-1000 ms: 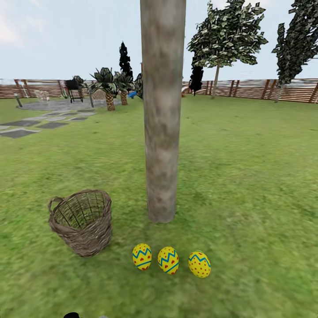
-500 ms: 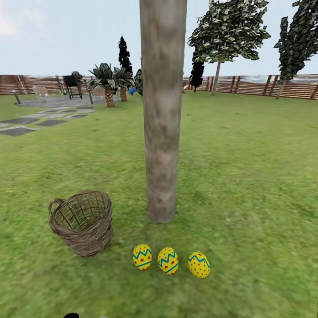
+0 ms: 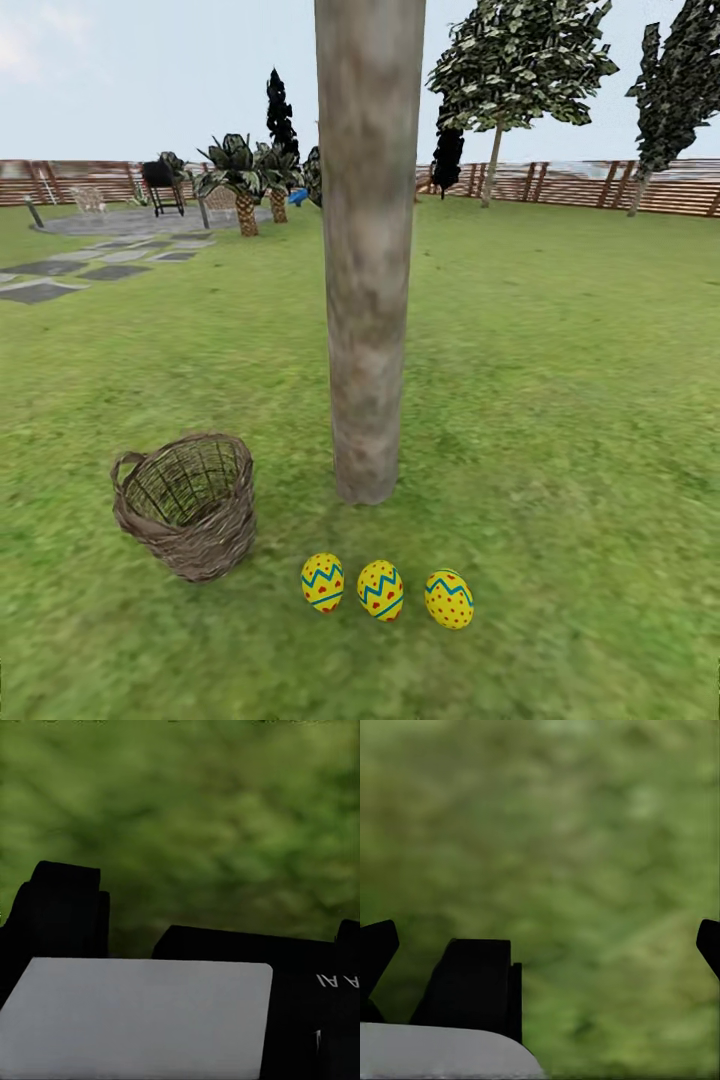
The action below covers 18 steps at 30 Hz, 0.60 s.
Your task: Take the three Easter eggs out of the wicker basket on the lawn in the garden, then place them on the lawn next to a single tree (choose any tree) so that all three eggs are next to the same tree and none are left in the basket.
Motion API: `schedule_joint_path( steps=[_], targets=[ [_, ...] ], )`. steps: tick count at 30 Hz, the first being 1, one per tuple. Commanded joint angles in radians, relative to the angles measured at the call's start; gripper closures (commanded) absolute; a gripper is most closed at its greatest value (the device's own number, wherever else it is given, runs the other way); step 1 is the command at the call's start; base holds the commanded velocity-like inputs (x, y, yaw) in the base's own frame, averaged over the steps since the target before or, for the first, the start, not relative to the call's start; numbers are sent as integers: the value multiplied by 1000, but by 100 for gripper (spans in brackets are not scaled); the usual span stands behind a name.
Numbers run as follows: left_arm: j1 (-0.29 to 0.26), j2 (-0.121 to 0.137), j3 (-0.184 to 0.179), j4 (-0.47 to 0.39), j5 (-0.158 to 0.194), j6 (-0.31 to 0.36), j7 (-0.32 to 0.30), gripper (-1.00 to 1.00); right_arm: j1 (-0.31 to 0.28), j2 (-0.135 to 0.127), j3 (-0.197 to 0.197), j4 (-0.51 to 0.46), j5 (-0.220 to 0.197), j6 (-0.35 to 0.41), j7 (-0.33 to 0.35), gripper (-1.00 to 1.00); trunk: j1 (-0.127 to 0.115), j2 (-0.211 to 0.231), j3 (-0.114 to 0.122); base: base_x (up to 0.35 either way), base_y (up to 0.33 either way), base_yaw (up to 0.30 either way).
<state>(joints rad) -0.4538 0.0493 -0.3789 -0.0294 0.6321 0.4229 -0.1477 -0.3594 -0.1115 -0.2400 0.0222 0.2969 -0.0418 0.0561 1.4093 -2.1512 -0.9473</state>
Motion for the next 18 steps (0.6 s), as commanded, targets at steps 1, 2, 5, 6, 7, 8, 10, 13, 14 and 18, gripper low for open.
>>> schedule_joint_path(
  steps=[1, 2, 5, 6, 7, 8, 10, 13, 14, 18],
  targets=[
    [6, 0, -8, -1, 7, -16, -2, -100, 2, 0, -9, 2, 9, -5, 2, -100, -4, 7, 1, 0, 0, 0],
    [13, 0, -9, -1, 7, -50, -3, -100, 7, 0, -9, 1, 11, -5, 2, -100, -8, 14, 2, 0, 0, 0],
    [26, -8, -8, -1, 8, -98, -1, -100, 12, 2, -9, 1, 14, -6, 2, -100, -19, 35, 7, 0, 0, 0],
    [31, -12, -8, -1, 8, -104, -1, -100, 13, 2, -9, 1, 14, -6, 2, -100, -23, 42, 8, 0, 0, 0],
    [37, -15, -8, -1, 8, -111, -1, -100, 13, 3, -9, 1, 14, -6, 2, -100, -27, 49, 10, 0, 0, 0],
    [44, -18, -8, -1, 8, -131, 0, -100, 14, 4, -9, 1, 14, -6, 2, -100, -31, 56, 11, 0, 0, 0],
    [53, -21, -8, 0, 8, -166, 0, -100, 16, 4, -9, 1, 14, -6, 2, -100, -39, 70, 14, 0, 0, 0],
    [71, -22, -8, 0, 8, -199, 0, -100, 19, 4, -9, 1, 13, -6, 2, -100, -50, 91, 19, 0, 0, 0],
    [76, -23, -8, 0, 8, -207, 0, -100, 20, 4, -9, 2, 12, -6, 2, -100, -54, 98, 20, 0, 0, 0],
    [103, -42, -8, 1, 8, -273, 1, -100, 25, 4, -9, 1, 13, -6, 2, -100, -69, 126, 26, 0, 0, 0]
  ],
)
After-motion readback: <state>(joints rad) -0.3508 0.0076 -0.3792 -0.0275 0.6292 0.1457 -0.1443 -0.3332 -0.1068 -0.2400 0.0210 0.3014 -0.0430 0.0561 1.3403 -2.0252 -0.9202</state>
